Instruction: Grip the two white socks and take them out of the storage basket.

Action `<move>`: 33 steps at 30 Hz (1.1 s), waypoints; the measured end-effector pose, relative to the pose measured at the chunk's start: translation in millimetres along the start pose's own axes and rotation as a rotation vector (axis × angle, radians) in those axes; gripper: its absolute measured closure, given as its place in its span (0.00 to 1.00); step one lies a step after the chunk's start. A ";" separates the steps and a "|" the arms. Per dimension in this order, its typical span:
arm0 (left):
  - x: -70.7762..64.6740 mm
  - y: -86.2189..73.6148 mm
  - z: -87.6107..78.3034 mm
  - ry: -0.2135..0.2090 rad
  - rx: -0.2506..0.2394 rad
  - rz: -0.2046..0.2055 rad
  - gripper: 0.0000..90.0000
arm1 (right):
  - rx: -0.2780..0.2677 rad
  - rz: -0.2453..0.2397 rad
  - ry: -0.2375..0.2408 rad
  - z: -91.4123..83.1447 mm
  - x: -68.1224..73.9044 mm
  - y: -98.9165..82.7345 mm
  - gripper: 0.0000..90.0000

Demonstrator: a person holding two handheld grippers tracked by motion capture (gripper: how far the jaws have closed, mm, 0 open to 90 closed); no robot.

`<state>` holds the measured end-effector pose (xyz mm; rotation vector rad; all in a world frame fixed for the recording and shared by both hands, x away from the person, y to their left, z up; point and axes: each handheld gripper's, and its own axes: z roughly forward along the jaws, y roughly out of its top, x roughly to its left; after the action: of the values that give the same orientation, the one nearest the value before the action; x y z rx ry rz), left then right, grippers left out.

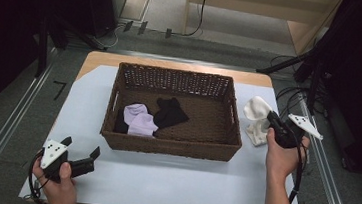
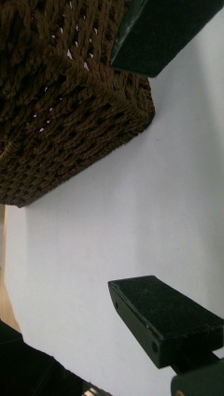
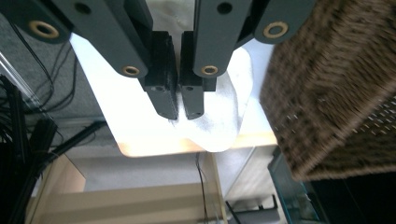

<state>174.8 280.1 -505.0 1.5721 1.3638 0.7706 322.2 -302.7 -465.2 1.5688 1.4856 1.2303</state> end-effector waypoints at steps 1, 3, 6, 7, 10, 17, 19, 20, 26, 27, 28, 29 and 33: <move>0.1 0.0 0.0 0.000 0.001 0.000 0.00 | 0.006 -0.002 -0.006 0.7 -0.8 -1.9 0.96; 0.2 0.0 0.0 -0.001 -0.001 -0.001 0.00 | 0.018 0.001 -0.013 2.1 -3.7 -6.8 0.96; 0.3 0.0 0.0 -0.001 -0.001 -0.001 0.00 | 0.034 0.007 -0.024 3.1 -8.5 -13.2 0.94; 0.3 0.0 -0.1 -0.003 -0.001 -0.001 0.00 | 0.031 0.009 -0.029 2.9 -9.7 -14.4 0.90; 0.4 0.0 -0.1 -0.003 -0.002 -0.001 0.00 | -0.001 0.023 -0.032 -1.0 -11.7 -17.5 0.62; -0.2 -0.1 -0.4 -0.001 -0.002 0.002 0.00 | -0.018 -0.020 -0.022 -21.5 -13.7 -28.7 0.37; -0.3 -0.2 -0.4 0.000 -0.003 0.002 0.00 | -0.028 -0.054 -0.019 -25.6 -16.3 -32.9 0.34; -0.3 -0.2 -0.4 0.000 -0.004 0.002 0.00 | -0.026 -0.056 -0.005 -29.6 -18.0 -36.4 0.30; -0.6 -0.2 -0.5 0.001 -0.006 0.007 0.00 | -0.015 -0.058 0.014 -49.5 -28.4 -51.9 0.17; -0.6 -0.2 -0.4 0.001 -0.006 0.008 0.00 | -0.016 -0.065 0.016 -51.8 -30.0 -53.7 0.16; -0.8 -0.3 -0.5 0.002 -0.006 0.008 0.00 | -0.007 -0.065 0.015 -55.7 -31.9 -56.1 0.16; -0.8 -0.3 -0.4 0.001 -0.008 0.010 0.00 | -0.006 -0.063 0.016 -58.5 -33.6 -57.8 0.16; -0.9 -0.3 -0.5 0.001 -0.008 0.012 0.00 | 0.000 -0.063 0.021 -72.2 -43.4 -66.2 0.16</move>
<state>174.0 279.3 -505.0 1.5751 1.3523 0.7833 234.1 -345.5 -508.7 1.5012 1.5367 1.2144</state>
